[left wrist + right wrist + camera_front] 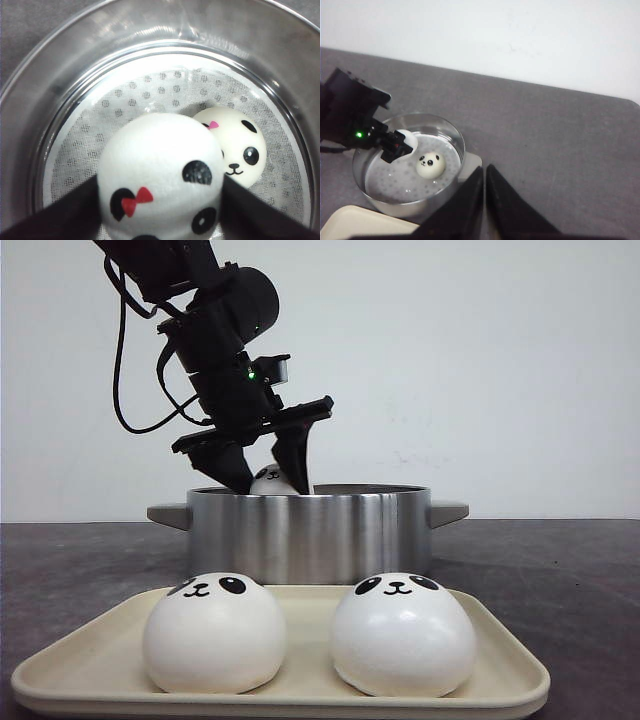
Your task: Steam buns
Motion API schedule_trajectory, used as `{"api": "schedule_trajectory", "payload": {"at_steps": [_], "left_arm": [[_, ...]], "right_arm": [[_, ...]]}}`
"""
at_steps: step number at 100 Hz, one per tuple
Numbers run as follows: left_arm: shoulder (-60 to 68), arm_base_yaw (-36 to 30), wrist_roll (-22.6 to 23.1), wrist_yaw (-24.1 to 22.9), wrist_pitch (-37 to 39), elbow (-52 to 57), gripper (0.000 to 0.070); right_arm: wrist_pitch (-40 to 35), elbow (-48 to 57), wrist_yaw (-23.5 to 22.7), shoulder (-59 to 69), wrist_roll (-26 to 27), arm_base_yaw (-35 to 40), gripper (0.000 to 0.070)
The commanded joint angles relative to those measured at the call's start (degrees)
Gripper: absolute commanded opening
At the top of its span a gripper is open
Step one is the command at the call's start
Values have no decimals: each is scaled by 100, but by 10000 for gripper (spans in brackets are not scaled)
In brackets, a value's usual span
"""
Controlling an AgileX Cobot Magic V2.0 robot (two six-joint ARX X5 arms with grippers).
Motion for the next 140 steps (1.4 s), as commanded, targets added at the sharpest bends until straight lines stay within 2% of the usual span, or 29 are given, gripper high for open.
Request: {"api": "schedule_trajectory", "payload": {"at_steps": [1, 6, 32, 47, 67, 75, 91, 103, 114, 117, 120, 129, 132, 135, 140], "left_arm": [[138, -15, -11, 17, 35, 129, 536], [138, -15, -11, 17, -2, 129, 564], [136, -15, -9, 55, -337, 308, 563], [24, -15, -17, -22, -1084, 850, 553], [-798, -66, -52, -118, -1456, 1110, 553], [-1344, -66, -142, -114, -1668, 1110, 553], [-2420, -129, -133, -94, -2341, 1110, 554], [-3202, -216, -72, -96, -2723, 1110, 554], [-3919, -297, -74, -96, -2898, 1110, 554], [-4098, -306, -74, -96, -2940, 1110, 554], [-4273, -310, -74, -96, -2975, 1110, 554], [-4765, -313, -76, -101, -3099, 1110, 553], [-4913, -313, -85, -105, -3141, 1110, 553], [-5060, -313, -103, -120, -3189, 1110, 553], [-5283, -313, -103, -122, -3276, 1110, 553]], "right_arm": [[-17, 101, 7, 52, 162, 70, 0], [-46, 101, 4, 52, 190, 70, 0], [-227, 96, 9, 55, 192, 70, 0], [-446, 90, -7, 122, 208, 68, 0], [-697, -35, -334, 428, 208, 50, 0], [-621, -258, -619, 551, 260, 50, 0], [-393, -1113, -1521, 732, 758, 50, 0], [240, -2004, -2164, 732, 1143, 57, 0], [1003, -2747, -3029, 741, 1519, 57, 6], [1215, -2916, -3246, 774, 1582, 57, 36], [1399, -3058, -3427, 811, 1624, 57, 105], [1672, -3331, -3709, 992, 1683, 59, 449], [1685, -3364, -3720, 1082, 1685, 59, 540], [1676, -3373, -3720, 1169, 1685, 59, 587], [1700, -3373, -3746, 1373, 1683, 59, 594]]}}
